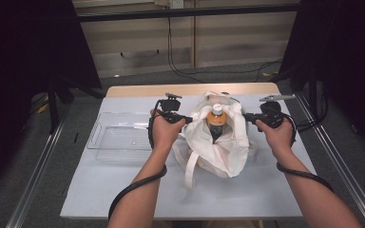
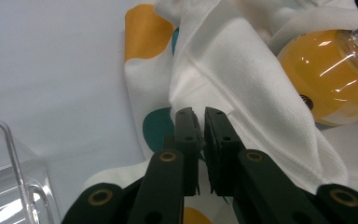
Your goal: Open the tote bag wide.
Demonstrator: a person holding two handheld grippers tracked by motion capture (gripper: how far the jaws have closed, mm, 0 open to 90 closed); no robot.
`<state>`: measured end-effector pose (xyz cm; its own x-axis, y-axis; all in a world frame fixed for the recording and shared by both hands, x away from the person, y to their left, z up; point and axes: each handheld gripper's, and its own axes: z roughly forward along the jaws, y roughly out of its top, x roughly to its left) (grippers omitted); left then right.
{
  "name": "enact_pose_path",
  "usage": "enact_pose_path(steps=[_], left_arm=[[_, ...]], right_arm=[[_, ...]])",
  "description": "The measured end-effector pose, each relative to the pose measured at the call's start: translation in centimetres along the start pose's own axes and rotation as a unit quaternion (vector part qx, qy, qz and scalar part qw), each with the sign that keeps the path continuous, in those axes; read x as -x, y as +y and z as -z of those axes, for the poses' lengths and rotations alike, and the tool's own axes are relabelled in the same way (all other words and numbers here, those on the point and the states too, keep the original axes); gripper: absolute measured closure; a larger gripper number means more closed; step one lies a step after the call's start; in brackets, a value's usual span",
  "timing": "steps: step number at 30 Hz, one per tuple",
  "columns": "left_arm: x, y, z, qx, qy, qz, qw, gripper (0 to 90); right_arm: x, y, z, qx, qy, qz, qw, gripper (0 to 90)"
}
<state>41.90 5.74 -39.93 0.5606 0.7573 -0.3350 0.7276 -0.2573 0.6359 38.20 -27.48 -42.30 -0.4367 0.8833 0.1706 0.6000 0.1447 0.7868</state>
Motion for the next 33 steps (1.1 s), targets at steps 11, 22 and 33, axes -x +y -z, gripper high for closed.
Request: enact_pose_path(steps=[11,22,33], left_arm=[[0.0,0.3,0.6,0.021,0.000,0.003,0.9998,71.0],[1.2,1.0,1.2,0.037,-0.008,0.005,0.9993,40.0],[1.6,1.5,1.6,0.048,-0.014,0.011,0.9987,24.4]], right_arm=[[0.0,0.6,0.4,0.003,0.001,0.001,1.0000,85.3],[-0.3,1.7,1.0,0.002,-0.001,0.011,0.9999,83.4],[-0.4,1.7,0.8,0.000,-0.003,0.010,0.9999,83.0]])
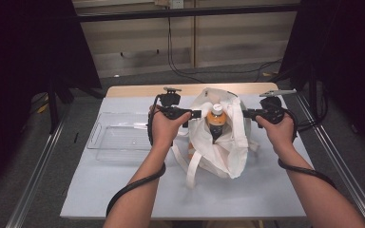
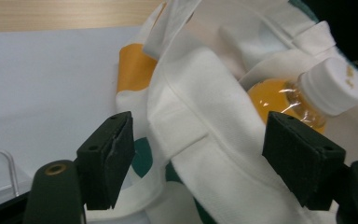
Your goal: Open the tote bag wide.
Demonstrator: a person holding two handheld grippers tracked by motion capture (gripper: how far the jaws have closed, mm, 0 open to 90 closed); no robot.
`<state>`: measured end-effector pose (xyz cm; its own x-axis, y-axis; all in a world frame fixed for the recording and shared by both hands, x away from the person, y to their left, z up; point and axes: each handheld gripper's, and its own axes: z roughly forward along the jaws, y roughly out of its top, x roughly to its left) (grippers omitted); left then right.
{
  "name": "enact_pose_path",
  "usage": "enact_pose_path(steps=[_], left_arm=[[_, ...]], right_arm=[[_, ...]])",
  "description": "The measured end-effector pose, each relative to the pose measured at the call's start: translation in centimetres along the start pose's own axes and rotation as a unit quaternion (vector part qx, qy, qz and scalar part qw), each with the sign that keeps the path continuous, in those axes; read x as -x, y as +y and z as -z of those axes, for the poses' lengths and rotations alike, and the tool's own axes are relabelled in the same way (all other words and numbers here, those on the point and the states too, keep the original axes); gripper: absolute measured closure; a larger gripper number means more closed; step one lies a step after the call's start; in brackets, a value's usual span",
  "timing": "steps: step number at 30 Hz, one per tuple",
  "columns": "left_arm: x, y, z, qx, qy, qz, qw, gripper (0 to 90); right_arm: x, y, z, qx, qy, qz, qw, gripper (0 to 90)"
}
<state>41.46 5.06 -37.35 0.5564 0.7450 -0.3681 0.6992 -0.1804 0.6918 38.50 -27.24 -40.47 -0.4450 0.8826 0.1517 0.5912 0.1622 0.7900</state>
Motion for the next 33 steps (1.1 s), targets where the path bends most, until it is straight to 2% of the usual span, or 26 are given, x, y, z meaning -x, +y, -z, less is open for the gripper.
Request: enact_pose_path(steps=[6,8,10,11,12,13,15,17,18,21,22,24,33], left_arm=[[0.8,-0.2,-0.3,-0.010,-0.008,-0.014,0.9998,19.5],[0.7,-0.5,-0.6,-0.018,-0.006,-0.024,0.9995,21.3],[0.6,-0.8,-0.9,-0.023,-0.009,-0.018,0.9995,23.5],[0.4,-0.9,-0.9,-0.024,-0.010,-0.016,0.9995,26.0],[0.3,-1.0,-0.9,-0.031,-0.013,-0.018,0.9993,33.1],[0.2,-1.1,-0.9,-0.035,-0.017,-0.018,0.9991,43.9],[0.0,-1.2,-0.8,-0.035,-0.015,-0.012,0.9992,50.0],[-0.2,-1.1,-0.7,-0.043,-0.012,-0.018,0.9988,63.6],[-0.2,-1.1,-0.7,-0.042,-0.013,-0.015,0.9989,65.8],[-0.2,-1.1,-0.8,-0.042,-0.013,-0.015,0.9989,80.1],[-0.2,-1.1,-0.9,-0.047,-0.012,-0.018,0.9987,80.9],[-0.1,-1.2,-0.9,-0.044,-0.011,-0.011,0.9989,83.2],[-0.9,-1.5,-0.9,-0.040,0.004,-0.001,0.9992,86.5]], right_arm=[[-0.1,0.1,0.0,0.000,0.000,0.000,1.0000,82.5],[-0.2,0.1,0.0,-0.002,-0.002,0.001,1.0000,82.7],[-0.1,0.0,-0.1,-0.001,-0.002,-0.001,1.0000,83.4],[-0.1,0.0,-0.1,-0.001,-0.002,-0.004,1.0000,83.8],[-0.1,-0.1,-0.1,-0.001,-0.002,-0.007,1.0000,84.0],[0.0,-0.1,-0.1,0.000,-0.004,-0.006,1.0000,84.3],[0.0,-0.2,-0.1,0.000,-0.004,-0.010,0.9999,84.9],[0.2,-0.3,-0.2,-0.001,-0.005,-0.011,0.9999,85.4],[0.2,-0.3,-0.2,-0.001,-0.004,-0.013,0.9999,85.6],[0.3,-0.5,-0.3,0.000,-0.004,-0.014,0.9999,86.9],[0.3,-0.6,-0.3,0.003,-0.002,-0.018,0.9998,87.3],[0.4,-0.8,-0.4,0.007,0.001,-0.022,0.9997,87.8],[1.6,-2.6,-1.0,-0.009,-0.006,-0.039,0.9992,88.4]])
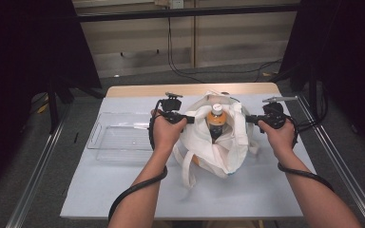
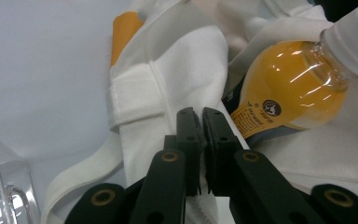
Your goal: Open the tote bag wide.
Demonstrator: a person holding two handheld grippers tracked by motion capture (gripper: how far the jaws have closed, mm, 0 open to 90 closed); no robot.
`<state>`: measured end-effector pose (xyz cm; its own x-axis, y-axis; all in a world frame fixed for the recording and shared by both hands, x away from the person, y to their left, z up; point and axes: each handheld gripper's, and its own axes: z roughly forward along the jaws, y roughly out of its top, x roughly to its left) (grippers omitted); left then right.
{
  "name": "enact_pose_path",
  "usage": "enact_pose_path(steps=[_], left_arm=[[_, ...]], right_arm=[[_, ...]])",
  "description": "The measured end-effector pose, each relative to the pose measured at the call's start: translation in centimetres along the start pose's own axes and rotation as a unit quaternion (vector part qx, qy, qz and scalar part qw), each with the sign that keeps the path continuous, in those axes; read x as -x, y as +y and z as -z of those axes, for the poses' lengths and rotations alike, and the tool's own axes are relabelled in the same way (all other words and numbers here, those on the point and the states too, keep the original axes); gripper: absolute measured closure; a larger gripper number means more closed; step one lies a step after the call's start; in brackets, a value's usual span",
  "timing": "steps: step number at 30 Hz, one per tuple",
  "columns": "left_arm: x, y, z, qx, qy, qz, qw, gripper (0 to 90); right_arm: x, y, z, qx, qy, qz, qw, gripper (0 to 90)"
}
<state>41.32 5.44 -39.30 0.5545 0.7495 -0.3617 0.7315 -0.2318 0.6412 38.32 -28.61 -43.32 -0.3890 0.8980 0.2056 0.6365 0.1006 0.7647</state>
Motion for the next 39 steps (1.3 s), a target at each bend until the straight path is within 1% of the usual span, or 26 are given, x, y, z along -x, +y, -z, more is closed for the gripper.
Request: enact_pose_path(steps=[1,4,6,8,11,12,14,15,16,17,19,20,21,23,27,29,30,31,32,33,34,35,37,38,39], left_arm=[[-0.1,0.0,0.0,0.000,0.004,0.001,1.0000,86.6],[-0.3,-0.1,-0.2,-0.003,0.006,0.003,1.0000,86.7],[-0.4,-0.3,-0.2,0.001,0.008,0.007,0.9999,86.7],[-0.6,-0.3,-0.3,0.001,0.011,0.007,0.9999,86.8],[-0.7,-0.5,-0.4,0.002,0.015,0.013,0.9998,86.9],[-0.8,-0.6,-0.4,0.002,0.012,0.010,0.9999,86.9],[-0.7,-0.6,-0.4,0.005,0.010,0.012,0.9999,86.9],[-0.7,-0.5,-0.3,0.004,0.007,0.010,0.9999,86.8],[-0.6,-0.5,-0.3,0.009,0.002,0.012,0.9999,86.8],[-0.5,-0.5,-0.2,0.012,-0.001,0.015,0.9998,86.8],[-0.5,-0.4,-0.1,0.013,-0.007,0.016,0.9998,86.7],[-0.4,-0.3,0.0,0.014,-0.009,0.017,0.9997,86.6],[-0.4,-0.3,0.0,0.013,-0.010,0.015,0.9997,86.6],[-0.3,-0.3,0.1,0.018,-0.011,0.020,0.9996,86.6],[-0.2,-0.2,0.2,0.021,-0.016,0.019,0.9995,86.4],[-0.1,-0.2,0.2,0.023,-0.020,0.021,0.9993,86.3],[-0.1,-0.2,0.3,0.022,-0.024,0.021,0.9992,86.2],[-0.1,-0.1,0.3,0.023,-0.024,0.021,0.9992,86.1],[-0.2,-0.1,0.3,0.021,-0.022,0.019,0.9994,86.1],[-0.1,-0.1,0.3,0.021,-0.022,0.019,0.9994,86.0],[-0.1,0.0,0.3,0.020,-0.022,0.018,0.9994,86.0],[-0.1,0.0,0.4,0.019,-0.023,0.017,0.9994,86.0],[0.0,0.1,0.4,0.020,-0.023,0.016,0.9994,85.9],[0.0,0.1,0.4,0.019,-0.023,0.015,0.9994,85.9],[0.1,0.1,0.4,0.021,-0.023,0.017,0.9994,85.9]], right_arm=[[0.1,-0.2,-0.1,0.000,0.000,-0.001,1.0000,88.4],[0.4,-0.9,-0.4,-0.004,0.000,-0.007,1.0000,88.4],[0.7,-1.3,-0.6,-0.010,-0.002,-0.007,0.9999,88.4],[1.0,-1.7,-0.7,-0.014,-0.007,-0.010,0.9998,88.5],[1.4,-2.2,-0.8,-0.018,-0.012,-0.013,0.9997,88.4],[1.5,-2.3,-0.8,-0.020,-0.012,-0.012,0.9997,88.4],[1.7,-2.4,-0.8,-0.025,-0.018,-0.006,0.9995,88.4],[1.7,-2.5,-0.9,-0.024,-0.017,-0.007,0.9995,88.3],[1.8,-2.5,-0.9,-0.024,-0.019,-0.012,0.9995,88.3],[1.8,-2.5,-0.9,-0.021,-0.016,-0.010,0.9996,88.3],[1.7,-2.3,-0.7,-0.015,-0.015,-0.008,0.9997,88.2],[1.7,-2.1,-0.7,-0.010,-0.010,-0.007,0.9999,88.1],[1.5,-1.9,-0.5,-0.009,-0.010,-0.006,0.9999,88.0],[1.3,-1.5,-0.3,-0.006,-0.009,0.001,0.9999,87.8],[0.8,-0.5,0.1,-0.001,-0.005,0.009,0.9999,85.5],[0.6,-0.1,0.3,-0.001,-0.008,0.015,0.9999,81.9],[0.5,0.1,0.4,-0.001,-0.004,0.015,0.9999,80.6],[0.4,0.3,0.5,-0.001,-0.005,0.016,0.9998,76.0],[0.4,0.5,0.6,0.002,-0.007,0.017,0.9998,74.7],[0.3,0.7,0.7,0.002,-0.003,0.017,0.9998,74.5],[0.2,0.9,0.7,0.002,-0.002,0.018,0.9998,71.7],[0.0,1.1,0.8,0.002,-0.006,0.018,0.9998,68.6],[-0.1,1.5,1.0,0.005,-0.003,0.019,0.9998,65.9],[-0.3,1.8,1.1,0.005,-0.008,0.022,0.9997,62.7],[-0.4,2.0,1.3,0.003,-0.009,0.023,0.9997,62.2]])
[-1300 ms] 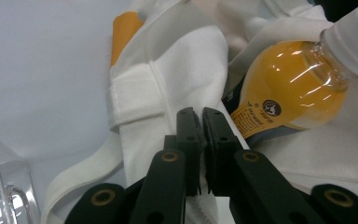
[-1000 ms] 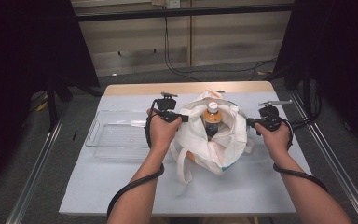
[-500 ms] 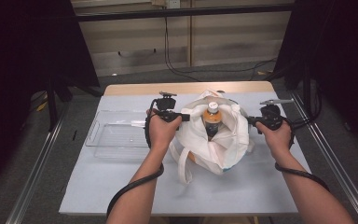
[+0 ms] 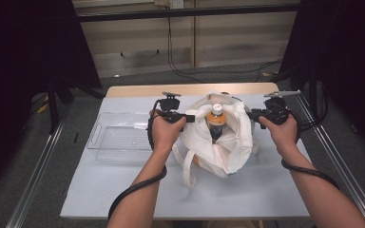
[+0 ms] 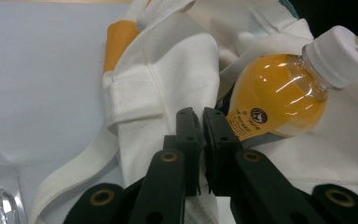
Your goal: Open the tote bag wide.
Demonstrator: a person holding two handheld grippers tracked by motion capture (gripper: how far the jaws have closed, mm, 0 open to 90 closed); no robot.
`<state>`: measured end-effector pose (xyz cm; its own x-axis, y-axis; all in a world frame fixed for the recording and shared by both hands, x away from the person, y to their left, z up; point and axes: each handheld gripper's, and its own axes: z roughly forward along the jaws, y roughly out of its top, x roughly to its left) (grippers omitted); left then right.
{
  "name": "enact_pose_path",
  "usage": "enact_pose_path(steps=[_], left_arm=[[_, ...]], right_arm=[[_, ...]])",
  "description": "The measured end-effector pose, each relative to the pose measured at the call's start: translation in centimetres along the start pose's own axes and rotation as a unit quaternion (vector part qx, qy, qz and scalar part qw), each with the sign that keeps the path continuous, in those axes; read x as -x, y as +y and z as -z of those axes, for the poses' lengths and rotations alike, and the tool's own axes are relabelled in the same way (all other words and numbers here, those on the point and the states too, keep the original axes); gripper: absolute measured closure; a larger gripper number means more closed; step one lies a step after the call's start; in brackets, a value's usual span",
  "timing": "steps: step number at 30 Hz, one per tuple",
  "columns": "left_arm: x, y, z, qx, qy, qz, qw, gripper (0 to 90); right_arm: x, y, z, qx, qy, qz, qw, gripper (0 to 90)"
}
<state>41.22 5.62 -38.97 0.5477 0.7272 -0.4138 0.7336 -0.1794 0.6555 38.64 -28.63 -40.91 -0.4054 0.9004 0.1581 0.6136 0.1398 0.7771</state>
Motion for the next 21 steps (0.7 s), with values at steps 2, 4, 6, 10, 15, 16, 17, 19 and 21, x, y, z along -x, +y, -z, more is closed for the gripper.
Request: enact_pose_path(steps=[2,4,6,10,15,16,17,19,21], left_arm=[[0.0,0.0,0.0,-0.001,-0.001,0.000,1.0000,85.8],[0.0,0.0,0.0,-0.002,0.000,-0.001,1.0000,85.7],[0.0,0.0,0.0,-0.002,-0.001,0.000,1.0000,85.7],[0.1,0.1,0.0,0.000,-0.001,0.003,1.0000,85.6],[0.1,0.1,0.0,-0.001,0.001,0.003,1.0000,85.5],[0.0,0.1,0.0,-0.003,0.002,-0.001,1.0000,85.5],[0.1,0.1,0.0,-0.004,0.002,-0.002,1.0000,85.6],[0.1,0.1,0.0,-0.006,0.002,-0.003,1.0000,85.5],[0.0,0.1,0.0,-0.007,0.002,-0.004,1.0000,85.6]], right_arm=[[-0.1,0.4,0.2,0.001,0.000,0.001,1.0000,58.2],[-0.3,0.9,0.5,-0.002,-0.008,0.008,0.9999,55.4],[-0.3,1.3,0.8,-0.002,-0.008,0.005,1.0000,54.5],[-0.3,1.9,1.1,-0.001,-0.012,0.006,0.9999,54.4],[-0.2,2.5,1.4,-0.002,-0.023,0.004,0.9997,51.5],[-0.2,2.7,1.5,0.002,-0.020,0.007,0.9998,51.0],[-0.3,2.8,1.5,0.004,-0.019,0.006,0.9998,49.3],[-0.8,3.2,1.5,0.006,-0.022,0.014,0.9997,48.4],[-1.2,3.6,1.5,0.007,-0.019,0.016,0.9997,46.7]])
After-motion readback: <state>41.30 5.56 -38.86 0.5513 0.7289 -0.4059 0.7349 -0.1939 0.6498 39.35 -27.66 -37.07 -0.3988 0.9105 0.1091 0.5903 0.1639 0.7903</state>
